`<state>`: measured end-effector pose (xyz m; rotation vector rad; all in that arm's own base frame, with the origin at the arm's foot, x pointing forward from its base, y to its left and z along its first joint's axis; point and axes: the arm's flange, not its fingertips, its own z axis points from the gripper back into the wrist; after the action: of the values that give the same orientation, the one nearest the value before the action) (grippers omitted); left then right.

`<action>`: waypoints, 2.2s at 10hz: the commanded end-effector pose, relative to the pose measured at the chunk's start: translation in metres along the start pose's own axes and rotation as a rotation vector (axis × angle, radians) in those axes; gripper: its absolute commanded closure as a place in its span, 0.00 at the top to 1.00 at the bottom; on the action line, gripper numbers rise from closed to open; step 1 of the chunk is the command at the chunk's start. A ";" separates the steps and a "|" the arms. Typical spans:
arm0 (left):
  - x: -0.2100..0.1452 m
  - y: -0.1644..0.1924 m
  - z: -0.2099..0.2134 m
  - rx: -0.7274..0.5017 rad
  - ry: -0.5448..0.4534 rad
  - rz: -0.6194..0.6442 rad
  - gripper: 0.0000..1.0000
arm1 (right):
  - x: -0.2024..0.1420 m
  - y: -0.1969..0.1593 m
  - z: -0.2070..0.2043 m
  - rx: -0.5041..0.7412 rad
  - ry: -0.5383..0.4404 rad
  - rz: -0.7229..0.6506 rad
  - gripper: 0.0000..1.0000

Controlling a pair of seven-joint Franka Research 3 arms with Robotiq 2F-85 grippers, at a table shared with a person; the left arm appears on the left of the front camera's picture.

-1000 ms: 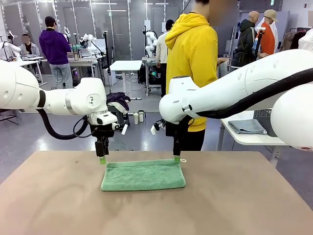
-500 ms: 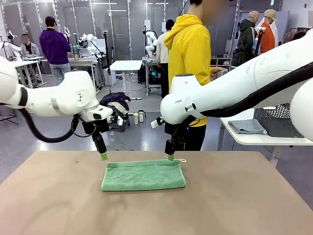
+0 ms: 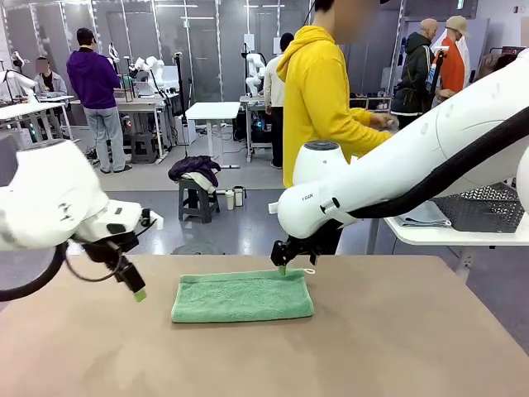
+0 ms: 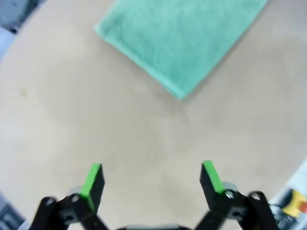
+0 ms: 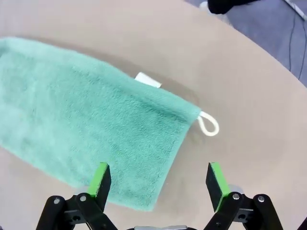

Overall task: Fold the towels and place them in the basket.
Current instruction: When a person lays out a Towel with hook on the table, fold it in half twice.

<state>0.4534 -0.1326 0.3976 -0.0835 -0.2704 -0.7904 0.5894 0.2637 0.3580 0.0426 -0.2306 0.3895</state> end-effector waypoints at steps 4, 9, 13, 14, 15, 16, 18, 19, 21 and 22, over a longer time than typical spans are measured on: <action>-0.049 -0.025 0.029 0.010 -0.107 -0.021 1.00 | 0.001 -0.016 -0.003 -0.008 -0.003 -0.075 1.00; -0.093 -0.046 0.039 0.010 -0.179 -0.184 1.00 | 0.002 -0.015 -0.004 0.000 0.003 -0.085 1.00; -0.049 -0.026 0.048 0.003 -0.118 -0.149 1.00 | 0.007 -0.026 -0.034 -0.006 0.092 -0.277 1.00; -0.049 -0.026 0.048 0.003 -0.118 -0.149 1.00 | 0.008 -0.029 -0.039 -0.001 0.085 -0.309 1.00; -0.049 -0.026 0.048 0.003 -0.118 -0.149 1.00 | 0.009 -0.029 -0.045 0.009 0.088 -0.308 1.00; -0.049 -0.026 0.048 0.003 -0.118 -0.149 1.00 | 0.011 -0.030 -0.047 0.005 0.099 -0.314 1.00; -0.049 -0.026 0.048 0.003 -0.118 -0.149 1.00 | 0.013 -0.028 -0.052 -0.013 0.113 -0.320 1.00; -0.049 -0.026 0.048 0.003 -0.118 -0.149 1.00 | 0.012 -0.028 -0.054 -0.013 0.115 -0.320 1.00; -0.049 -0.026 0.048 0.003 -0.118 -0.149 1.00 | 0.012 -0.027 -0.058 -0.010 0.124 -0.319 1.00; -0.049 -0.026 0.048 0.003 -0.118 -0.149 1.00 | 0.013 -0.027 -0.062 -0.005 0.136 -0.323 1.00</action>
<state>0.3928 -0.1060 0.4298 -0.1170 -0.4014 -0.9486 0.6189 0.2442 0.3033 0.0588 -0.0997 0.1115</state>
